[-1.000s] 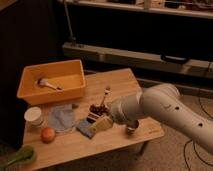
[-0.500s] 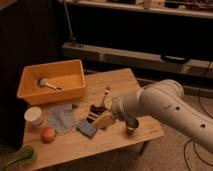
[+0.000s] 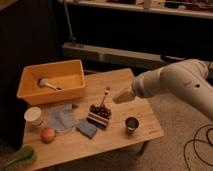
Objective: Place eraser in tray
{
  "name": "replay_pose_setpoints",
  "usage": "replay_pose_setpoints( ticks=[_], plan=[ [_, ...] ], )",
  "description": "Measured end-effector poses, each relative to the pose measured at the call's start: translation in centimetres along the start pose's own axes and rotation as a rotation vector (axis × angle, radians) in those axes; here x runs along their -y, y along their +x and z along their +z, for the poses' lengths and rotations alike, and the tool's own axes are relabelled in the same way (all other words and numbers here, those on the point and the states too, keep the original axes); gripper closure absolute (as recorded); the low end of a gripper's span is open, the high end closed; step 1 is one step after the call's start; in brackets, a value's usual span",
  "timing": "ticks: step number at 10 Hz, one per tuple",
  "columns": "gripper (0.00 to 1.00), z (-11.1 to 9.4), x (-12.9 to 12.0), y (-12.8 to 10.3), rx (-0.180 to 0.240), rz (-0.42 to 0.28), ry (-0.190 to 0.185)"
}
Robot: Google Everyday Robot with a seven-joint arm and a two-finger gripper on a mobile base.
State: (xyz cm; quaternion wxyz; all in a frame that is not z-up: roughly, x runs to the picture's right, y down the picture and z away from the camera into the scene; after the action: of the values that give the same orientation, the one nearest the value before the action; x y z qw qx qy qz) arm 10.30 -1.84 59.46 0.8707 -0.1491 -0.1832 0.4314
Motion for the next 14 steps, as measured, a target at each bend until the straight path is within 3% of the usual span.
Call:
replay_pose_setpoints(
  ticks=[2, 4, 6, 9, 12, 14],
  plan=[
    [0.20, -0.5, 4.6, -0.5, 0.002, 0.022, 0.020],
    [0.20, 0.7, 6.1, -0.9, -0.016, 0.025, -0.002],
    [0.20, 3.4, 5.5, -1.2, -0.061, 0.011, -0.026],
    [0.20, 11.1, 2.3, -2.2, -0.146, -0.035, -0.077],
    [0.20, 19.1, 0.0, -0.5, -0.229, -0.057, -0.113],
    [0.20, 21.9, -0.1, 1.2, -0.259, -0.049, -0.121]
  ],
)
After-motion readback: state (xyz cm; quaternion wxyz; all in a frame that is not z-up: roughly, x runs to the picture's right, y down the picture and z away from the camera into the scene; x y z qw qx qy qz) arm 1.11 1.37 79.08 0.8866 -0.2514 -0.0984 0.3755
